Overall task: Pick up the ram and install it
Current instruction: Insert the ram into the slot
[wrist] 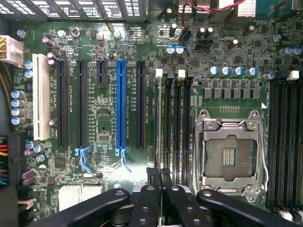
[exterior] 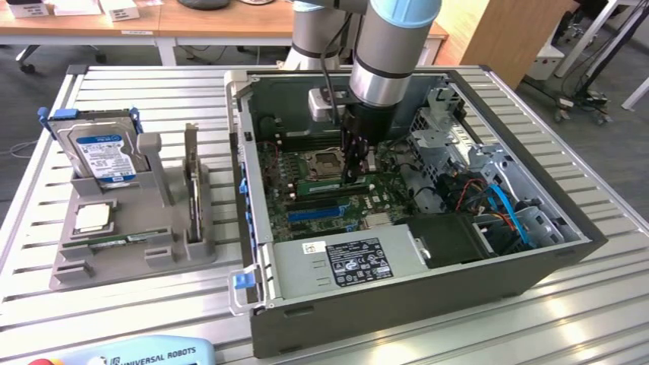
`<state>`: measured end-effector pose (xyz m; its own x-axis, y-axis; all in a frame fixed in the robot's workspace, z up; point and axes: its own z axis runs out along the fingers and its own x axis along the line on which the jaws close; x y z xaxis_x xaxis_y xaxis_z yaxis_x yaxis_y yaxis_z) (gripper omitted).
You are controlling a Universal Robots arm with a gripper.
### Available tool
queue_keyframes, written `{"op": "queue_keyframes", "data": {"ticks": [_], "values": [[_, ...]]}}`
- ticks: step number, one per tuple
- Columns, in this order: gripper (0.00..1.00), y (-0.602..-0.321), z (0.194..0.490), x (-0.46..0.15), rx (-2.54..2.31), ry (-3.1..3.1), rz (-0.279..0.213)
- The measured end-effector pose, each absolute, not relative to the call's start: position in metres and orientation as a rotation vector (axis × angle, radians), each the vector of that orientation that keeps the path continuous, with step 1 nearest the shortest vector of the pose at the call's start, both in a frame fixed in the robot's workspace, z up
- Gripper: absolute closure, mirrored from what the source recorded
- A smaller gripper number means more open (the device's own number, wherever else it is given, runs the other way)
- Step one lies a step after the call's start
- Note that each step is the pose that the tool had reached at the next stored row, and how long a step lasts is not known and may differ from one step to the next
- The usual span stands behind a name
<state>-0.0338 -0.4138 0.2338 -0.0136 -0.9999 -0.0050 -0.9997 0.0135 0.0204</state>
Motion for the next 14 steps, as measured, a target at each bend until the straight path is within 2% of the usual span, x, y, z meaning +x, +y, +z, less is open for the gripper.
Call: {"op": "queue_keyframes", "data": {"ticks": [14], "values": [[0.89,-0.4139,0.2369,-0.0309,2.188,-2.218,-0.049]]}}
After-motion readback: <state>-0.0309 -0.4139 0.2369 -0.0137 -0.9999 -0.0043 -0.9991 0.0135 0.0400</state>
